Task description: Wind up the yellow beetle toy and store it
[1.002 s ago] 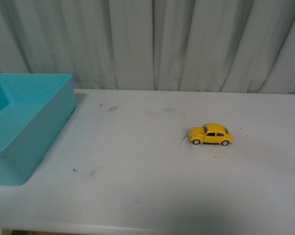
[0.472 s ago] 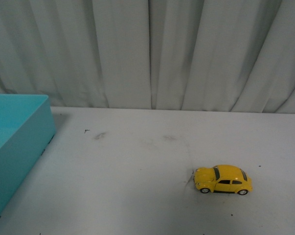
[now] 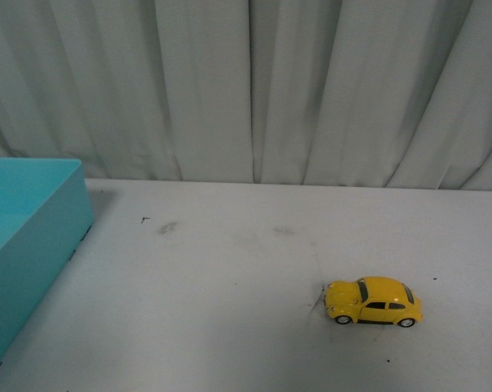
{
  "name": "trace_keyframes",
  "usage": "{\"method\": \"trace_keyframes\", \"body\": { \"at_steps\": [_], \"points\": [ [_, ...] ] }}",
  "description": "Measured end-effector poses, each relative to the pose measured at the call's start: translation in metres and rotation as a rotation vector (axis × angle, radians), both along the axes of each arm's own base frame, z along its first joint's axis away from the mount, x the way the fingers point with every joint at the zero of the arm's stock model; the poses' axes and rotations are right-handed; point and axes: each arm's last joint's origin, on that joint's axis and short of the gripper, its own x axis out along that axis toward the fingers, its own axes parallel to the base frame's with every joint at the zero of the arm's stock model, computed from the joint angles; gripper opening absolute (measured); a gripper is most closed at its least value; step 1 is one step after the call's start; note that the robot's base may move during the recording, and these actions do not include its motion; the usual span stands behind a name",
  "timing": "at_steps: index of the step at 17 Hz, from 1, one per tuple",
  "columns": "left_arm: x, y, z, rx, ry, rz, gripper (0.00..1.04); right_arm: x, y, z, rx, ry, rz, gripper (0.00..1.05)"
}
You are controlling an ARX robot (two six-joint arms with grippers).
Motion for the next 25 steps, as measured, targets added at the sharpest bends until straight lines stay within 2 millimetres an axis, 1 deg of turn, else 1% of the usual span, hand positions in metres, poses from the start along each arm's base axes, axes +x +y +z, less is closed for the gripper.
{"method": "trace_keyframes", "body": {
  "at_steps": [2,3,4,5,10,11,12,13,15,16,17,18,19,20,22,24,25],
  "points": [
    [0.0,0.0,0.0,0.0,0.0,0.0,0.98,0.0,0.0,0.0,0.0,0.0,0.0,0.98],
    [0.0,0.0,0.0,0.0,0.0,0.001,0.98,0.0,-0.001,-0.002,0.052,0.12,0.06,0.98],
    [0.0,0.0,0.0,0.0,0.0,-0.001,0.98,0.005,-0.005,-0.001,0.116,0.207,0.088,0.98],
    [0.0,0.0,0.0,0.0,-0.001,0.0,0.98,0.016,-0.014,0.003,0.176,0.24,0.078,0.98],
    [0.0,0.0,0.0,0.0,0.0,0.0,0.98,0.03,-0.027,0.009,0.21,0.224,0.077,0.98],
    [0.0,0.0,0.0,0.0,0.0,0.0,0.98,0.038,-0.033,0.012,0.212,0.208,0.071,0.98],
    [0.0,0.0,0.0,0.0,0.0,0.0,0.98,0.06,-0.052,0.021,0.207,0.171,0.013,0.98],
    [0.0,0.0,0.0,0.0,0.0,0.0,0.98,0.086,-0.07,0.026,0.193,0.143,-0.038,0.98],
    [0.0,0.0,0.0,0.0,0.0,0.0,0.98,0.136,-0.084,0.021,0.168,0.137,-0.018,0.98],
    [0.0,0.0,0.0,0.0,0.0,0.0,0.98,0.166,-0.084,0.013,0.15,0.155,0.027,0.98],
    [0.0,0.0,0.0,0.0,0.0,0.0,0.98,0.191,-0.079,0.005,0.13,0.168,0.092,0.98],
    [0.0,0.0,0.0,0.0,0.0,0.0,0.98,0.215,-0.069,-0.004,0.112,0.198,0.192,0.98],
    [0.0,0.0,0.0,0.0,0.0,0.0,0.98,0.235,-0.056,-0.013,0.09,0.231,0.305,0.98],
    [0.0,0.0,0.0,0.0,0.0,0.0,0.98,0.253,-0.039,-0.021,0.05,0.234,0.453,0.98],
    [0.0,0.0,0.0,0.0,0.0,0.0,0.98,0.267,-0.007,-0.025,-0.045,0.266,0.74,0.98],
    [0.0,0.0,0.0,0.0,0.0,0.0,0.98,0.272,0.007,-0.03,-0.136,0.287,0.948,0.98],
    [0.0,0.0,0.0,0.0,0.0,0.0,0.98,0.274,0.009,-0.04,-0.183,0.327,1.019,0.98]
  ]
}}
